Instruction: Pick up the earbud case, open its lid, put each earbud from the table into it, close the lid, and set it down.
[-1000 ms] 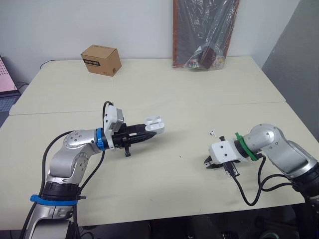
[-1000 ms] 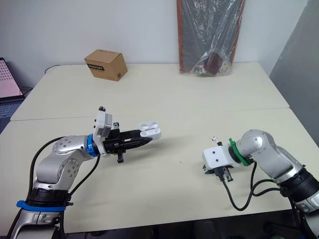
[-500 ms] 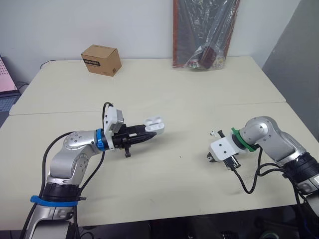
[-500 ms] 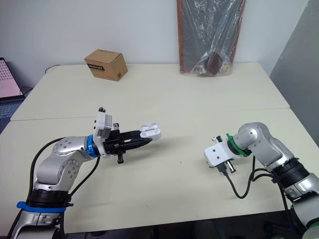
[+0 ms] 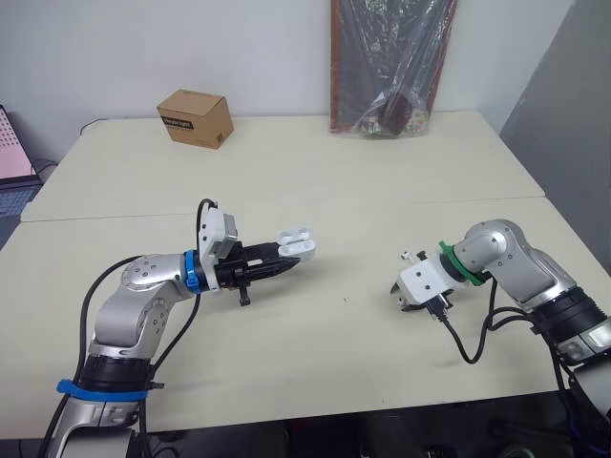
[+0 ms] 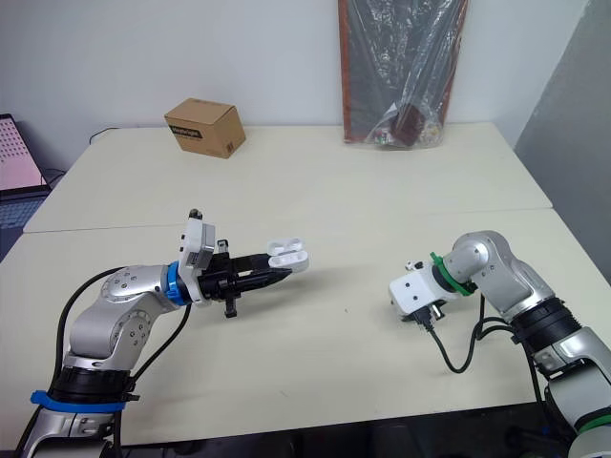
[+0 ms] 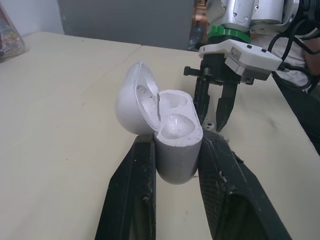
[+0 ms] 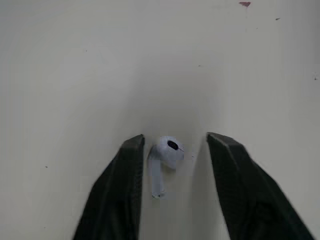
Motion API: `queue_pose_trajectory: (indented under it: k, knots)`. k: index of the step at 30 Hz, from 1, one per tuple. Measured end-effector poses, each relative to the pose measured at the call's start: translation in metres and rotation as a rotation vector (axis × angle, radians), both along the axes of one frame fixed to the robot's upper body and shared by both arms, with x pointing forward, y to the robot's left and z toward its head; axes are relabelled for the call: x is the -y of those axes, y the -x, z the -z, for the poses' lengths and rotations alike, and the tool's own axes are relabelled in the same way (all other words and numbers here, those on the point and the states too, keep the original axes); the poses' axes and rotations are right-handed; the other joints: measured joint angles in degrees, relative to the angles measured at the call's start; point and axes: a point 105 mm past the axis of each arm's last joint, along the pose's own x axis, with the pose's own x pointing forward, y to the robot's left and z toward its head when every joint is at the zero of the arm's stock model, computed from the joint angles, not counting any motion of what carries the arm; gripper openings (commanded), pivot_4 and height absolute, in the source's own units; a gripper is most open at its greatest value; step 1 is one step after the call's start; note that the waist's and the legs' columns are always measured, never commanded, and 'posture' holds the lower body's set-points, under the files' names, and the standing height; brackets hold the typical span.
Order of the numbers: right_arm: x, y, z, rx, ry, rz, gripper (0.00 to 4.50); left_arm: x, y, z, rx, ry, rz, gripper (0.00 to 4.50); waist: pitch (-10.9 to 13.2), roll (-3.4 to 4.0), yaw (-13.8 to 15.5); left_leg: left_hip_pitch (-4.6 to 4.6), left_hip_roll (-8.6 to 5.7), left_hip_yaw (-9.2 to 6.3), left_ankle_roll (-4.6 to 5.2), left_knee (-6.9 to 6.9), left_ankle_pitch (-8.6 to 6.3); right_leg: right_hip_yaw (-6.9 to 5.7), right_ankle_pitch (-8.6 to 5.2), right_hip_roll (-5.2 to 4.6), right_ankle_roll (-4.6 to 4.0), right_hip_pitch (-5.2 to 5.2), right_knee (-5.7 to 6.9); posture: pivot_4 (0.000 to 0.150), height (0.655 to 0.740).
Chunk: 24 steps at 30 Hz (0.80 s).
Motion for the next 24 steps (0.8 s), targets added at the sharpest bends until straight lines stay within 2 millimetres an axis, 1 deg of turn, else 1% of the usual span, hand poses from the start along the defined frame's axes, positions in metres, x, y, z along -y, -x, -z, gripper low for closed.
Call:
queue_pose_trajectory:
  k: [8, 12, 17, 21, 24]
  knots:
    - [-0.001, 0.002, -0.003, -0.035, 0.012, 0.031, 2.69, 0.000, 0.000, 0.000, 0.000, 0.000, 0.000, 0.81, 0.00, 0.01, 0.02, -0.01, 0.00, -0.01, 0.00, -0.01, 0.00, 0.00, 0.00, -0.01, 0.00, 0.00, -0.01, 0.150, 0.7400]
    - [0.001, 0.005, -0.007, -0.065, 0.023, 0.143, 2.69, 0.000, 0.000, 0.000, 0.000, 0.000, -0.001, 0.81, 0.00, 0.01, 0.07, -0.02, -0.01, -0.03, 0.00, -0.01, 0.00, -0.02, 0.00, -0.01, 0.00, 0.00, -0.01, 0.150, 0.7400]
    - [0.003, 0.012, -0.005, -0.098, 0.046, 0.299, 2.69, 0.000, 0.000, 0.001, -0.004, 0.000, -0.002, 0.81, 0.00, 0.01, 0.13, -0.03, -0.02, -0.05, 0.00, -0.01, 0.00, -0.03, 0.00, -0.01, 0.00, -0.01, -0.02, 0.150, 0.7400]
    - [-0.002, 0.018, -0.011, -0.094, 0.041, 0.368, 2.69, 0.000, 0.000, 0.001, -0.004, 0.000, -0.002, 0.81, 0.00, 0.01, 0.13, -0.03, -0.01, -0.05, 0.00, -0.01, 0.00, -0.04, -0.01, 0.00, 0.01, -0.01, -0.02, 0.150, 0.7400]
    - [-0.005, 0.018, -0.007, -0.106, 0.047, 0.451, 2.69, 0.000, 0.000, 0.001, -0.004, 0.000, -0.002, 0.81, 0.01, 0.01, 0.13, -0.04, -0.03, -0.04, 0.00, -0.01, 0.00, -0.03, -0.01, 0.00, 0.01, -0.01, -0.02, 0.150, 0.7400]
